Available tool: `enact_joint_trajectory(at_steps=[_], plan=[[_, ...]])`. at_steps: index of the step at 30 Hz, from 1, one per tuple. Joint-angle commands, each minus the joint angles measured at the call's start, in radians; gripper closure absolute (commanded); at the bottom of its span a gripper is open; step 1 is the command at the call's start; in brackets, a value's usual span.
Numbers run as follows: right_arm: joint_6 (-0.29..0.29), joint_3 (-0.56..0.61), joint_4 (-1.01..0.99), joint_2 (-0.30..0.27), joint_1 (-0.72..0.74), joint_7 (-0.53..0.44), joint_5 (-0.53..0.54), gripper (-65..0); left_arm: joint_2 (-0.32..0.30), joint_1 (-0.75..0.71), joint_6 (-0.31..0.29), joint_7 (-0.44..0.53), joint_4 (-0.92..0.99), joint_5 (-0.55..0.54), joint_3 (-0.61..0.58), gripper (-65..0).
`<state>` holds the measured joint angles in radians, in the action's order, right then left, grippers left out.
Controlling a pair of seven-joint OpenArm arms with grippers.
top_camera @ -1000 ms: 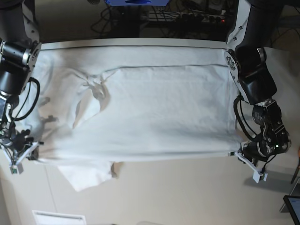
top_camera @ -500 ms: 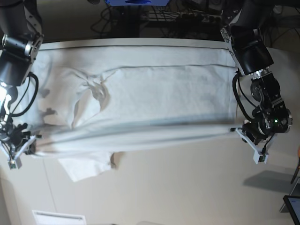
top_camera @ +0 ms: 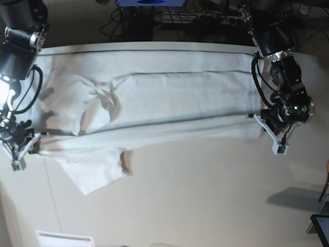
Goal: Fold the T-shirt properly
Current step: 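Lift the hem with both grippers and fold it over toward the shoulder edge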
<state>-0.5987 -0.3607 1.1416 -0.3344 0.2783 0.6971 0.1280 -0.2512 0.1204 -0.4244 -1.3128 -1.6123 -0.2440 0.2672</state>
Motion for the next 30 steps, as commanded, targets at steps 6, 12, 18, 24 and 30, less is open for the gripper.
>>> enact_joint_trajectory(at_steps=[6,12,18,24,30], plan=[[0.020,-0.011,0.028,-0.004,-0.011,-0.015,-0.015,-1.7,-0.017,0.009,0.000,-0.004,-0.013,0.031,0.007,0.0],[0.020,-0.013,0.191,0.002,-0.060,0.025,-0.015,-16.7,-0.017,0.019,0.000,-0.003,-0.015,0.031,0.007,0.0],[0.023,-0.080,0.418,0.030,-0.073,0.134,-0.020,-32.1,-0.017,0.015,0.002,0.040,-0.015,0.039,0.007,0.0],[0.064,-0.096,0.518,0.059,-0.020,0.244,-0.020,-32.2,0.006,0.009,0.002,0.042,-0.015,0.042,0.005,0.0],[0.081,-0.044,0.506,0.082,-0.004,0.192,-0.015,-32.4,0.010,0.014,0.002,0.042,-0.016,0.042,0.005,0.0]])
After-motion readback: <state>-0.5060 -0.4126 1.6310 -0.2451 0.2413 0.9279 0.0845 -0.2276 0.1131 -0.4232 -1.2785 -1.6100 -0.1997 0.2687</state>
